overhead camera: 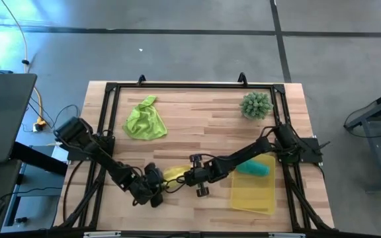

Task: Roll microfiber towels into tight, uniform cylinder then place into a basket
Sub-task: Roll the yellow microfiber cloth

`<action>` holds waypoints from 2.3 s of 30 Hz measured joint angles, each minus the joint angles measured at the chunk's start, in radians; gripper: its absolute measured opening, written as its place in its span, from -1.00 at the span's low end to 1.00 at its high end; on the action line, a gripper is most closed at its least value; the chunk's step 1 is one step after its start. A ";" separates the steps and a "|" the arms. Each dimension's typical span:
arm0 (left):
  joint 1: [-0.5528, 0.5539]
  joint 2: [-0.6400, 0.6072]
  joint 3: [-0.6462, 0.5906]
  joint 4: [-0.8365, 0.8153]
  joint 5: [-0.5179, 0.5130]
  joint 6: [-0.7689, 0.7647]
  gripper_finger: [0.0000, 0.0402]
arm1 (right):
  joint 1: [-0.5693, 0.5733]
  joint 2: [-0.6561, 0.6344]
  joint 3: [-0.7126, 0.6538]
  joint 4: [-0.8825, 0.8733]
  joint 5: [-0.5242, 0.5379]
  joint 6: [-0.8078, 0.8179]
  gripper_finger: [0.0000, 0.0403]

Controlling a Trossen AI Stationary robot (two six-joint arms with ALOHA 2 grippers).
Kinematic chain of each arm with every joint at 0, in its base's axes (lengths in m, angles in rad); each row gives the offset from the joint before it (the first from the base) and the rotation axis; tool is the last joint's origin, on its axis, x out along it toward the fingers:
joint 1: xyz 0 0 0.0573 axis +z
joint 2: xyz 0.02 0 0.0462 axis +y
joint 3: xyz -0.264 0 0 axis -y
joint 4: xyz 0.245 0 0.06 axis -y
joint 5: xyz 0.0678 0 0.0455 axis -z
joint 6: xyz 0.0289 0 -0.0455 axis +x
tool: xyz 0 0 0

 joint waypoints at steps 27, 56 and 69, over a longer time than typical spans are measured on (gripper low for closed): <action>-0.084 -0.227 -0.002 -0.069 -0.071 0.456 -0.24 | -0.182 0.006 -0.008 0.082 -0.676 0.367 -1.00; 0.019 0.019 0.018 0.042 0.060 0.125 -0.03 | -0.157 -0.089 -0.009 0.037 -0.561 0.031 -0.31; 0.045 0.018 0.018 0.031 0.061 -0.017 -0.03 | 0.151 -0.126 -0.006 0.059 0.160 -0.237 -0.39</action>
